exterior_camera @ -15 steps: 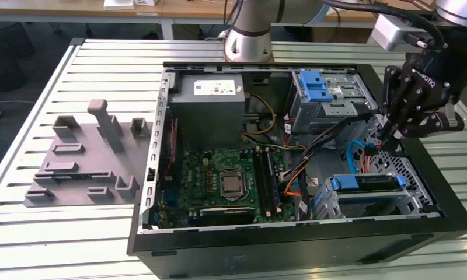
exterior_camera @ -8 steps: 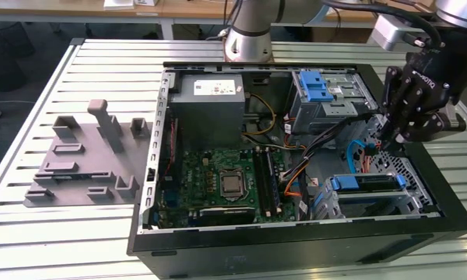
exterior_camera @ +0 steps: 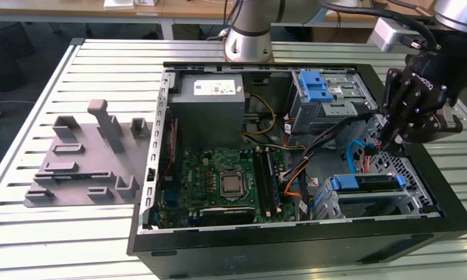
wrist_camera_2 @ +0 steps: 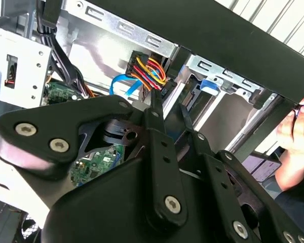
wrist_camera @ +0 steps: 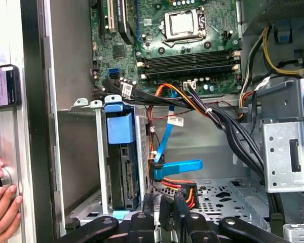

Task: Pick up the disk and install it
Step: 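Insert the first disk wire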

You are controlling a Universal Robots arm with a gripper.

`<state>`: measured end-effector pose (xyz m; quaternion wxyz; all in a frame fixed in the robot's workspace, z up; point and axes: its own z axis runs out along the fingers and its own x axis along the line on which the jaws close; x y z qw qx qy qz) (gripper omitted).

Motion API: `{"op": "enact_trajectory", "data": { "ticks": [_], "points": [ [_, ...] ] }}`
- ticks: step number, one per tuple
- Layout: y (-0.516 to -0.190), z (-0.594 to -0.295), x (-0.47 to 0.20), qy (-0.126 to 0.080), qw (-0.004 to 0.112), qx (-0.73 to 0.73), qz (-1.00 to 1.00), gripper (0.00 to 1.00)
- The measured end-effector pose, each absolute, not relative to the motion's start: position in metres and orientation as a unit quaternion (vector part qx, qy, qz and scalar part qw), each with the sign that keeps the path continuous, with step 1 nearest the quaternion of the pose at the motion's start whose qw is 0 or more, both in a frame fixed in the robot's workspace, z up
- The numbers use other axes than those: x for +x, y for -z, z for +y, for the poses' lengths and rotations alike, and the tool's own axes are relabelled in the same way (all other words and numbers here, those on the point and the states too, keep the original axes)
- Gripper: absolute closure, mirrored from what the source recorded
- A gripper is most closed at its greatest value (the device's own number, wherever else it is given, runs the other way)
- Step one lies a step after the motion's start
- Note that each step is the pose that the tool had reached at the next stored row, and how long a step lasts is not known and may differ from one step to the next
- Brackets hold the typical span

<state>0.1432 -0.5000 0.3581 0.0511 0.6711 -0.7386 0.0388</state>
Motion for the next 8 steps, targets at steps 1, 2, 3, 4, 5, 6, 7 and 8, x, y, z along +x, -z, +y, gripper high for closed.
{"op": "enact_trajectory", "data": {
  "ticks": [1, 2, 3, 4, 5, 6, 7, 8],
  "points": [
    [-0.3572, -0.5000, 0.1433, -0.039, 0.051, 0.671, -0.739, 0.70],
    [-0.3561, -0.4999, 0.1433, -0.039, 0.052, 0.670, -0.739, 0.70],
    [-0.3553, -0.4999, 0.1434, -0.040, 0.052, 0.670, -0.740, 0.70],
    [-0.3548, -0.4999, 0.1434, -0.040, 0.052, 0.670, -0.740, 0.70],
    [-0.3547, -0.4999, 0.1434, -0.040, 0.053, 0.669, -0.740, 0.71],
    [-0.3547, -0.4999, 0.1434, -0.040, 0.053, 0.669, -0.740, 0.71],
    [-0.3546, -0.4999, 0.1434, -0.040, 0.053, 0.669, -0.740, 0.78],
    [-0.3546, -0.4999, 0.1434, -0.040, 0.053, 0.669, -0.740, 0.84]
  ]
}}
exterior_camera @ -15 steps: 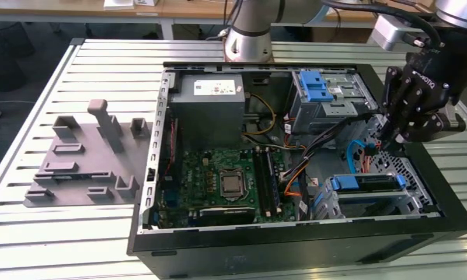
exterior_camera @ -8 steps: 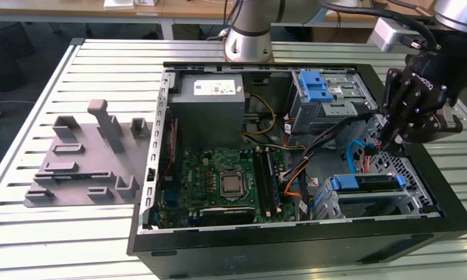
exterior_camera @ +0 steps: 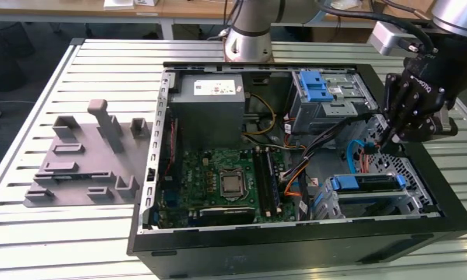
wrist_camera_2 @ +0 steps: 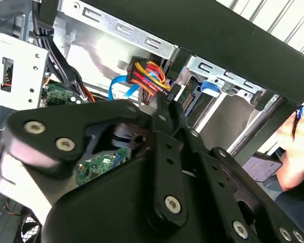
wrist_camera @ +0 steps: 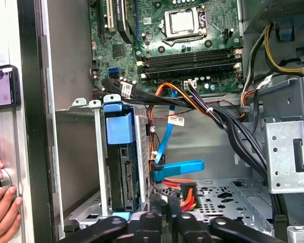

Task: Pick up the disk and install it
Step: 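Insert the first disk wire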

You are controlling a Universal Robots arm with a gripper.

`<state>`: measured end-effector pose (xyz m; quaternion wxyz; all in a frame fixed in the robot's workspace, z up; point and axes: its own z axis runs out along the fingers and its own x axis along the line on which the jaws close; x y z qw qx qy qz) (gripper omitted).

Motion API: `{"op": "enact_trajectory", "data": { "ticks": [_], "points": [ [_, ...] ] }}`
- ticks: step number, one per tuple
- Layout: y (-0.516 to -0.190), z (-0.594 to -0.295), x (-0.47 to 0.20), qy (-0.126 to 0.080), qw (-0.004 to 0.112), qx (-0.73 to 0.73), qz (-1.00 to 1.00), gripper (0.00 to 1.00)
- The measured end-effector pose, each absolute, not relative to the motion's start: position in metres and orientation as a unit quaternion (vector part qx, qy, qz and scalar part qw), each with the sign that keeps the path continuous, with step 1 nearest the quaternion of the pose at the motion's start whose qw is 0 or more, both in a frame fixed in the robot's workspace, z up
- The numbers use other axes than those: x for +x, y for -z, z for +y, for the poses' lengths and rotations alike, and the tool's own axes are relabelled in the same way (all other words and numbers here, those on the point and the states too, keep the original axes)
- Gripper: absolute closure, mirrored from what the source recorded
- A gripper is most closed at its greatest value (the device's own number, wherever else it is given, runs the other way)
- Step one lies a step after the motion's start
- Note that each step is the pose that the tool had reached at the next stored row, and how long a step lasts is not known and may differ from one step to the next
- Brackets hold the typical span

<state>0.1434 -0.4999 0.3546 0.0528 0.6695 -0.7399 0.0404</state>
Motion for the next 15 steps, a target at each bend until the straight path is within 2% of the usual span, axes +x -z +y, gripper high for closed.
{"op": "enact_trajectory", "data": {
  "ticks": [15],
  "points": [
    [-0.3532, -0.5093, 0.1367, -0.038, 0.047, 0.679, -0.731, 0.84]
  ]
}}
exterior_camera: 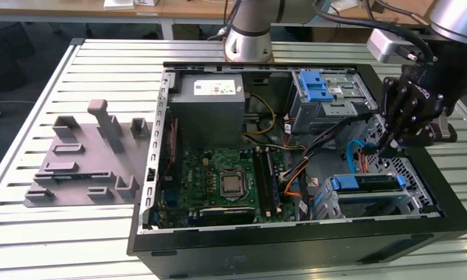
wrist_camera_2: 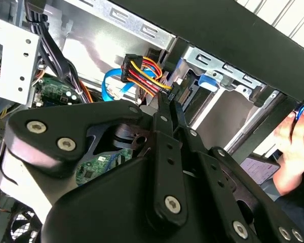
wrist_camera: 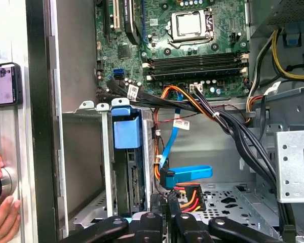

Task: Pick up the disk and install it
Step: 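Insert the first disk wire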

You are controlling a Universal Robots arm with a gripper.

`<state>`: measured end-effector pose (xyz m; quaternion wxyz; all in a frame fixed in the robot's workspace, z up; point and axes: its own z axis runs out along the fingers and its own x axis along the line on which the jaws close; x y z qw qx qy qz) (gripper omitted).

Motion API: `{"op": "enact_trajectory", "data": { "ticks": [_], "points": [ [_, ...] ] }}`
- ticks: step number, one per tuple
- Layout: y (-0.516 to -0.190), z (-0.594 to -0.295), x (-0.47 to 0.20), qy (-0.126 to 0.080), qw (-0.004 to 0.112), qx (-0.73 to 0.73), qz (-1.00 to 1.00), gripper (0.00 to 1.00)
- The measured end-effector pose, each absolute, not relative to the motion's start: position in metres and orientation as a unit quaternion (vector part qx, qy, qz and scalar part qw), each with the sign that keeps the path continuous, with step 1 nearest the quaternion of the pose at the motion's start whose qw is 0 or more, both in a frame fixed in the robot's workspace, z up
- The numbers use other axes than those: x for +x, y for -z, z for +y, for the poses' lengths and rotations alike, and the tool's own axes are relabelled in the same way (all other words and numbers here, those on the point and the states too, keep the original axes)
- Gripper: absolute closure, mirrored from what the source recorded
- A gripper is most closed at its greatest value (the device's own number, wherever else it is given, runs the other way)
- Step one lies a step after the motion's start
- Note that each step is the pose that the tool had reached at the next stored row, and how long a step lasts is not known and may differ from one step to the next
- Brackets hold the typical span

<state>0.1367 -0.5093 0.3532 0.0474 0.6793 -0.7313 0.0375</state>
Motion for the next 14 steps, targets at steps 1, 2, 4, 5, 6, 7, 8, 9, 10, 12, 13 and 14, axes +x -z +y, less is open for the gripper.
{"op": "enact_trajectory", "data": {
  "ticks": [1, 2, 4, 5, 6, 7, 8, 9, 10, 12, 13, 14],
  "points": [
    [-0.3529, -0.5103, 0.1364, -0.037, 0.046, 0.680, -0.731, 0.84],
    [-0.3526, -0.5114, 0.1361, -0.036, 0.045, 0.681, -0.730, 0.84],
    [-0.3523, -0.5139, 0.1351, -0.035, 0.043, 0.682, -0.729, 0.84],
    [-0.3523, -0.5146, 0.1343, -0.036, 0.042, 0.683, -0.729, 0.84],
    [-0.3523, -0.5149, 0.1333, -0.036, 0.042, 0.683, -0.728, 0.84],
    [-0.3522, -0.5153, 0.1322, -0.036, 0.041, 0.684, -0.728, 0.84],
    [-0.3519, -0.5156, 0.1315, -0.035, 0.039, 0.685, -0.727, 0.84],
    [-0.3516, -0.5160, 0.1311, -0.033, 0.037, 0.686, -0.726, 0.84],
    [-0.3514, -0.5163, 0.1312, -0.031, 0.035, 0.687, -0.725, 0.84],
    [-0.3509, -0.5172, 0.1311, -0.028, 0.031, 0.688, -0.724, 0.84],
    [-0.3507, -0.5180, 0.1311, -0.027, 0.030, 0.689, -0.724, 0.84],
    [-0.3505, -0.5191, 0.1311, -0.026, 0.029, 0.689, -0.724, 0.84]
  ]
}}
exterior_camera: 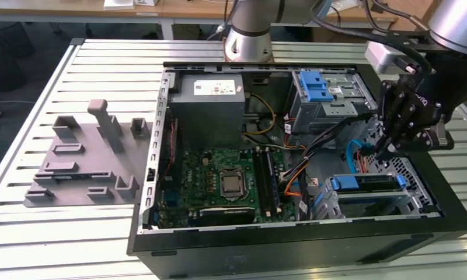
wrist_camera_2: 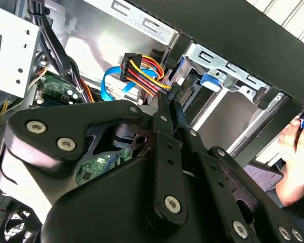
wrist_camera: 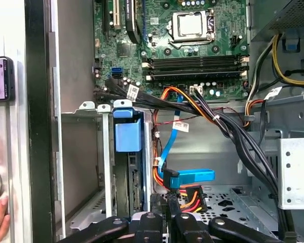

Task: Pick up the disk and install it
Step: 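Insert the first disk wire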

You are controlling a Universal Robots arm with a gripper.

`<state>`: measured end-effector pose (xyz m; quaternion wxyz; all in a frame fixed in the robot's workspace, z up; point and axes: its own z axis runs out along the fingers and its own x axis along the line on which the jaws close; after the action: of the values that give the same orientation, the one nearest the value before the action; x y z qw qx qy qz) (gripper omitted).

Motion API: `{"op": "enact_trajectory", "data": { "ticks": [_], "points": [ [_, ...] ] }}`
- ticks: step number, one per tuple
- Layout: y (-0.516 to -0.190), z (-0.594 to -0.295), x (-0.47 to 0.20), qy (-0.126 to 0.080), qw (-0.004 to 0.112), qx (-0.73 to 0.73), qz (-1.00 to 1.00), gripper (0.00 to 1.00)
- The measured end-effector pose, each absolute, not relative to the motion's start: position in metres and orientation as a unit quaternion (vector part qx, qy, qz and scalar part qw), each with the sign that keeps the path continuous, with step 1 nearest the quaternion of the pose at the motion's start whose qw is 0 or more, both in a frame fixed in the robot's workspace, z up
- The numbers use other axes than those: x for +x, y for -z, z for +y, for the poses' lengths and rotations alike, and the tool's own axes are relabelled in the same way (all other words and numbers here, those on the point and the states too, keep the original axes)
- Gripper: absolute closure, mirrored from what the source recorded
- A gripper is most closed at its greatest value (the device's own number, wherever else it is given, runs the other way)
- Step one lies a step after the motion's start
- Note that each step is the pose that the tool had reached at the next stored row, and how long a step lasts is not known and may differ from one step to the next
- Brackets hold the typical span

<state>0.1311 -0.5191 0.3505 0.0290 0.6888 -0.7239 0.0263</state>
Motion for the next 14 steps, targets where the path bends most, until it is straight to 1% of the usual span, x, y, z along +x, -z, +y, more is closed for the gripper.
{"op": "enact_trajectory", "data": {
  "ticks": [6, 14],
  "points": [
    [-0.350, -0.526, 0.131, -0.024, 0.026, 0.690, -0.723, 0.84],
    [-0.349, -0.531, 0.129, -0.024, 0.018, 0.693, -0.720, 0.84]
  ]
}}
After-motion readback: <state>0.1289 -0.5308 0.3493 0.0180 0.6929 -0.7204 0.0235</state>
